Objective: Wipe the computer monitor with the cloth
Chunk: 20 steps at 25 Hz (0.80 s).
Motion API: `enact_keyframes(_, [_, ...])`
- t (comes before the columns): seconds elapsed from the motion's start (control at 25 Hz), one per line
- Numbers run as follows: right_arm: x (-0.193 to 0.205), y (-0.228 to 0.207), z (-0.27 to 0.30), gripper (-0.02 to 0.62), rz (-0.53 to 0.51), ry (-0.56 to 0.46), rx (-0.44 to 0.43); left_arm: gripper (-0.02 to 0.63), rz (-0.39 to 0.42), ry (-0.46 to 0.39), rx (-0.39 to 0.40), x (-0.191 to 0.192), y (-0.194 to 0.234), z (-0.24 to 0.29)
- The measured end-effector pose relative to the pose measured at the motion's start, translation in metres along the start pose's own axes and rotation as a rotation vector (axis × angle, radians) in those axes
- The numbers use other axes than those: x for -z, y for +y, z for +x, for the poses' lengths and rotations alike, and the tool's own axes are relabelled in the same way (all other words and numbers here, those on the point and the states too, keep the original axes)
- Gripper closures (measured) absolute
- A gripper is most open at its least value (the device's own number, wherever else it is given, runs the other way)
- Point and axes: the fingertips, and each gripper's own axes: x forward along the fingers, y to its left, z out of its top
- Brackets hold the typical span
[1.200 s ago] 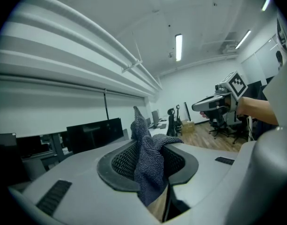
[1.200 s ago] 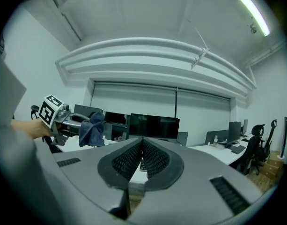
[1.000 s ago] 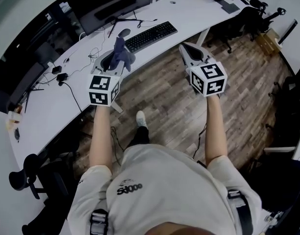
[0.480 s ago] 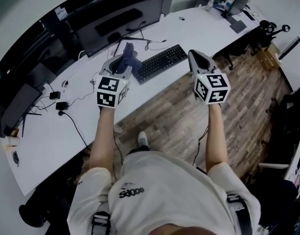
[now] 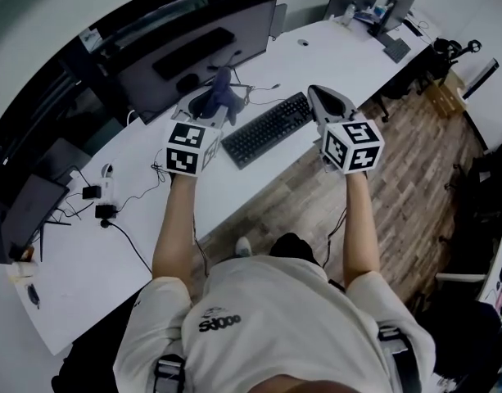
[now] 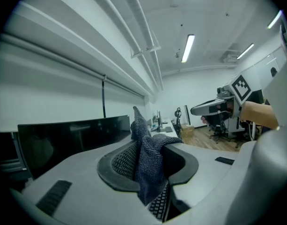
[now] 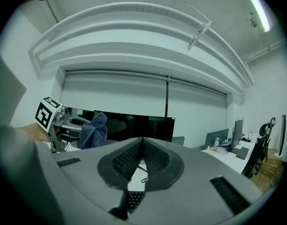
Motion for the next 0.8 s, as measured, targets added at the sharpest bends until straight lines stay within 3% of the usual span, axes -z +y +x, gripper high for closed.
enact_keyframes(0.28, [0.010, -0.044, 0.038, 0.601, 0.080, -0.020, 0.003, 0.489, 0.033, 0.028, 0.008, -0.002, 0.019, 0.062])
enact_keyframes(0.68, [0.005, -0.152, 0.119, 0.601, 0.013, -0.008, -0.084, 0.489, 0.072, -0.002, -0.016, -0.057, 0.043, 0.215])
enact_keyframes(0.8, [0.001, -0.178, 0.142, 0.601, -0.008, -0.024, -0.181, 0.489, 0.083, -0.014, -0.042, -0.075, 0.053, 0.261])
